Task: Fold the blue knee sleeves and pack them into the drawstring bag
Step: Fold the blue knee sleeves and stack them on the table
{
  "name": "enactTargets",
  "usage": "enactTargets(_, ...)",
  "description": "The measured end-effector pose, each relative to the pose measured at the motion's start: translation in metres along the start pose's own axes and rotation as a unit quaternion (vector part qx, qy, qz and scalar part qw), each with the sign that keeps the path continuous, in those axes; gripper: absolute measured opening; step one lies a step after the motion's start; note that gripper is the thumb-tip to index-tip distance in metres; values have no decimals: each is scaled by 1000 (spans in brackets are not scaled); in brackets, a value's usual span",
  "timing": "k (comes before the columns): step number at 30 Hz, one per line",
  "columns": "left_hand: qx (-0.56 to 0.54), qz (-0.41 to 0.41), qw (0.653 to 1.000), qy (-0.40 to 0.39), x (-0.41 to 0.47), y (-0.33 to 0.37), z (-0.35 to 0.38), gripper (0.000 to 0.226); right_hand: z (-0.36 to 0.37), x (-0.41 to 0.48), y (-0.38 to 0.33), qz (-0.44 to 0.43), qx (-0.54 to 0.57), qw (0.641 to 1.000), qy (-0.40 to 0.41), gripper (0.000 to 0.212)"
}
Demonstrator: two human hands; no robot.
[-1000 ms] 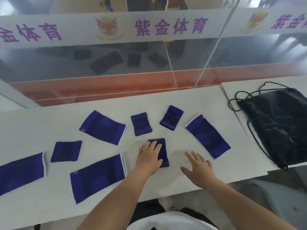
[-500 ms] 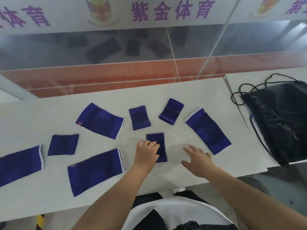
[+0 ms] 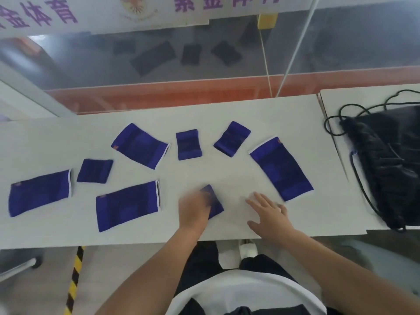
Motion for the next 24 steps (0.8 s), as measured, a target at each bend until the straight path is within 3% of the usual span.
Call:
enactTargets(4,-59,-32,998,-11,-13,1,-5,30,-15,-6,-9,-17,77,997,22,69)
enactTargets(9,-238,-67,968,-38,-35,10,-31,30,-39,-19,-39,-82,213,974,1,78)
enactTargets(12,-411,-62,907,-66,-57,19,-57,29,-51,-28,-62,-97,304,947,-47,75)
enactTargets(17,-615,-83,783,-44,-98,22,-83,26,-61,-55,-91,-137,433,879,-147,35)
enactTargets(20,-659,-113,743,-29,-110,21,-72,27,-60,-61,-88,-119,475,863,-126,21)
enactTargets(24,-682,-147,715,-31,-118,26,-51,28,-47,-62,-78,-83,509,849,-115,16)
Point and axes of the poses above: each hand's wrist, its own x-axis towards the middle knuckle, its own z-axis out of the palm, y = z × x, the point moved 8 cm from there along x, towards the middle knuckle, and after that the axes turned 15 degrees about x, right-handed, at the moved point
